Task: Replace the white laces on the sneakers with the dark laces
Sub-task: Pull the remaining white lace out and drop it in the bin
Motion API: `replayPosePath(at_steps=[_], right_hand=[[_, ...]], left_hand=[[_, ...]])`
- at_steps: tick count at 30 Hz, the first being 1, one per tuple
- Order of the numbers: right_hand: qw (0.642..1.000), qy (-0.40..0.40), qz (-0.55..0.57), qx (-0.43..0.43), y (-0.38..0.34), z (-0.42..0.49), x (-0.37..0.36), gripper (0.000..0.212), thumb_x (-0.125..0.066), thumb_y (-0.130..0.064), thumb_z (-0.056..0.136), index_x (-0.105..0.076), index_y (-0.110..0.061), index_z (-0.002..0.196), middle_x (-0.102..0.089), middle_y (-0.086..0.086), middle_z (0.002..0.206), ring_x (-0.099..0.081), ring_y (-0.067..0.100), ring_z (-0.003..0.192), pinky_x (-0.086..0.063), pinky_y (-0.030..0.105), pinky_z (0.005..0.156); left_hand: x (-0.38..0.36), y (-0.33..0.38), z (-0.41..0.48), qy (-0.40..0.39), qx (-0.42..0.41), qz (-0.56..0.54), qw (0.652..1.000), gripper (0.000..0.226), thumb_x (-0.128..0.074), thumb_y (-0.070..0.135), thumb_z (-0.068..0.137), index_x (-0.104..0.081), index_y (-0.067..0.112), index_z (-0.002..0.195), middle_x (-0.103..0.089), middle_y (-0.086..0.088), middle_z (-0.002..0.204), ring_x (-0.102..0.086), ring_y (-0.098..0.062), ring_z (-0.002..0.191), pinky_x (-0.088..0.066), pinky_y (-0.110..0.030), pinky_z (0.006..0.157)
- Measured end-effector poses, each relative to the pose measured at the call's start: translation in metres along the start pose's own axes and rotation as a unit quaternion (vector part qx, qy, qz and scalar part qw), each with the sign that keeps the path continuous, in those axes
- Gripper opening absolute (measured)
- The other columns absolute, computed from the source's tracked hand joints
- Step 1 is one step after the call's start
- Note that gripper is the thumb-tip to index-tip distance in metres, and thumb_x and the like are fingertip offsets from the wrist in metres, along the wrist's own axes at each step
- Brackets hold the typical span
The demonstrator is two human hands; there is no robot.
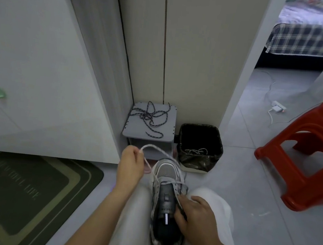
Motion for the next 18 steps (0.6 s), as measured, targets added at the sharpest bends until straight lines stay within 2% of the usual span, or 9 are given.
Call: replayPosePath(at_steps=[2,4,6,10,13,14,16,18], right_hand=[[1.000,-0.001,-0.003,-0.001,0.000,0.000,0.000,0.031,-0.050,-0.035,0.075,-0.072,-0.019,0.090,-0.067,-0.009,0.065,-0.054,0.005,0.055,-0.045,0.018,0.078],[1.000,-0.008,-0.002,-0.004,0.000,0.000,-0.001,0.032,-0.049,-0.036,0.075,-0.072,-0.020,0.092,-0.067,-0.009,0.065,-0.056,0.006,0.055,-0.048,0.020,0.079],[1.000,-0.010,0.003,-0.007,-0.001,0.000,-0.002,0.033,-0.050,-0.036,0.075,-0.072,-0.019,0.092,-0.067,-0.008,0.065,-0.057,0.006,0.055,-0.051,0.021,0.078],[1.000,0.001,-0.013,0.000,-0.003,0.001,0.002,0.032,-0.049,-0.038,0.075,-0.072,-0.020,0.089,-0.067,-0.010,0.066,-0.055,0.004,0.056,-0.045,0.017,0.075],[1.000,0.003,-0.012,0.004,-0.004,0.001,0.004,0.033,-0.048,-0.037,0.075,-0.072,-0.020,0.088,-0.066,-0.010,0.064,-0.054,0.004,0.055,-0.045,0.017,0.075],[1.000,0.006,-0.011,0.004,-0.005,0.001,0.004,0.034,-0.048,-0.038,0.074,-0.073,-0.019,0.088,-0.066,-0.010,0.063,-0.054,0.004,0.053,-0.047,0.018,0.074],[1.000,0.009,-0.009,0.002,-0.005,0.001,0.005,0.032,-0.048,-0.037,0.073,-0.072,-0.020,0.086,-0.064,-0.010,0.059,-0.053,0.004,0.052,-0.047,0.017,0.072],[1.000,0.009,-0.007,0.003,-0.006,0.001,0.006,0.030,-0.049,-0.035,0.073,-0.071,-0.020,0.085,-0.062,-0.010,0.058,-0.051,0.005,0.052,-0.040,0.013,0.072]], left_hand=[[-0.003,-0.001,0.006,-0.078,-0.003,0.054,0.996,0.021,-0.044,0.026,0.098,-0.051,0.011,0.085,-0.052,0.009,0.064,-0.057,-0.004,0.055,-0.038,-0.018,0.050],[-0.014,-0.017,0.001,-0.162,0.008,0.127,0.978,0.030,-0.046,0.039,0.096,-0.054,0.016,0.079,-0.055,0.007,0.065,-0.057,-0.015,0.064,-0.042,-0.027,0.059],[-0.025,-0.033,-0.011,-0.204,0.017,0.151,0.967,0.030,-0.054,0.048,0.089,-0.055,0.023,0.072,-0.058,0.007,0.068,-0.056,-0.014,0.067,-0.043,-0.027,0.063],[-0.033,-0.034,-0.031,-0.154,-0.015,0.126,0.980,0.011,-0.064,0.036,0.084,-0.057,0.030,0.078,-0.060,0.012,0.076,-0.053,-0.002,0.067,-0.039,-0.021,0.059],[-0.034,-0.030,-0.032,-0.115,-0.027,0.122,0.985,0.012,-0.058,0.031,0.088,-0.052,0.029,0.078,-0.059,0.011,0.076,-0.055,-0.006,0.069,-0.044,-0.025,0.063],[-0.032,-0.029,-0.028,-0.092,-0.024,0.092,0.991,0.011,-0.056,0.028,0.090,-0.051,0.027,0.080,-0.062,0.010,0.077,-0.058,-0.009,0.071,-0.048,-0.028,0.066],[-0.024,-0.028,-0.016,-0.044,0.008,-0.038,0.998,0.009,-0.053,0.019,0.093,-0.053,0.019,0.083,-0.068,0.006,0.079,-0.065,-0.014,0.073,-0.054,-0.035,0.071],[-0.020,-0.028,-0.009,-0.037,0.034,-0.114,0.992,0.008,-0.054,0.014,0.093,-0.056,0.013,0.085,-0.070,0.000,0.079,-0.066,-0.019,0.073,-0.054,-0.035,0.072]])
Point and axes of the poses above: each hand's wrist, its own z-axis towards the middle knuckle, its own x-axis out of the back of the hand, y = z × x, the point moved 3 cm from there along z, towards the middle knuckle
